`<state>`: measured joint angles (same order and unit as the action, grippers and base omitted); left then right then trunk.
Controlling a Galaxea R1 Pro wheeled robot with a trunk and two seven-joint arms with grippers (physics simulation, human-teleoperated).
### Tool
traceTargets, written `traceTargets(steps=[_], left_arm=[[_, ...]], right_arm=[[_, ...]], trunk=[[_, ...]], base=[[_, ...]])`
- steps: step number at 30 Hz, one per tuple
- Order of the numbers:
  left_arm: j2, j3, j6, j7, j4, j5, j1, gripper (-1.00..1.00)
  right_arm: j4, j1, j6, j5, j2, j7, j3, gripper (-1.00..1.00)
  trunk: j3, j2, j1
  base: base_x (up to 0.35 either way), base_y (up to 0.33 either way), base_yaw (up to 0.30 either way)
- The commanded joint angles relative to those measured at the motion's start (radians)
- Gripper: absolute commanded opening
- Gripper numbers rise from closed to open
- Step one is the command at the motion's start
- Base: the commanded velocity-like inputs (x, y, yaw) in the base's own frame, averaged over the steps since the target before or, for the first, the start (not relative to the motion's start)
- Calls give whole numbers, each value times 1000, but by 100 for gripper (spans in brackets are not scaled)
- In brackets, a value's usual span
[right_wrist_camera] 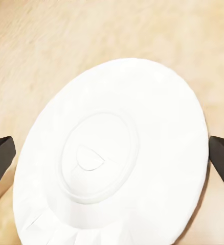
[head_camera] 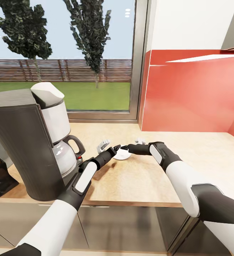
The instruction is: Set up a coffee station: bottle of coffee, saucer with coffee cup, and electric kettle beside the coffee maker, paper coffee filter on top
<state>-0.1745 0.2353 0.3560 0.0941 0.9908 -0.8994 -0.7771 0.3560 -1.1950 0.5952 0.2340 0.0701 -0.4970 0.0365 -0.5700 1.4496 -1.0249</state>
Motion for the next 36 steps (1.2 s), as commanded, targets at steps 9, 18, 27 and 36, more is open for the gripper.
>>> traceTargets(steps=[9,18,27,36], left_arm=[[0,2,3,9,2,-10,-1,100],[0,2,4,9,2,-10,-1,100],[0,2,4,9,2,-10,-1,100],[0,3,4,9,2,-10,-1,100]], right_arm=[[-22,0,8,4,3,5,6,100],[-22,0,8,13,4,5,6,100],[-22,0,8,51,6,5,8,100],[-22,0,8,54,12,5,7,100]], trunk=[[-1,0,0],[-1,0,0],[-1,0,0],[-1,0,0]], base=[[0,0,0],[0,0,0],[0,0,0],[0,0,0]])
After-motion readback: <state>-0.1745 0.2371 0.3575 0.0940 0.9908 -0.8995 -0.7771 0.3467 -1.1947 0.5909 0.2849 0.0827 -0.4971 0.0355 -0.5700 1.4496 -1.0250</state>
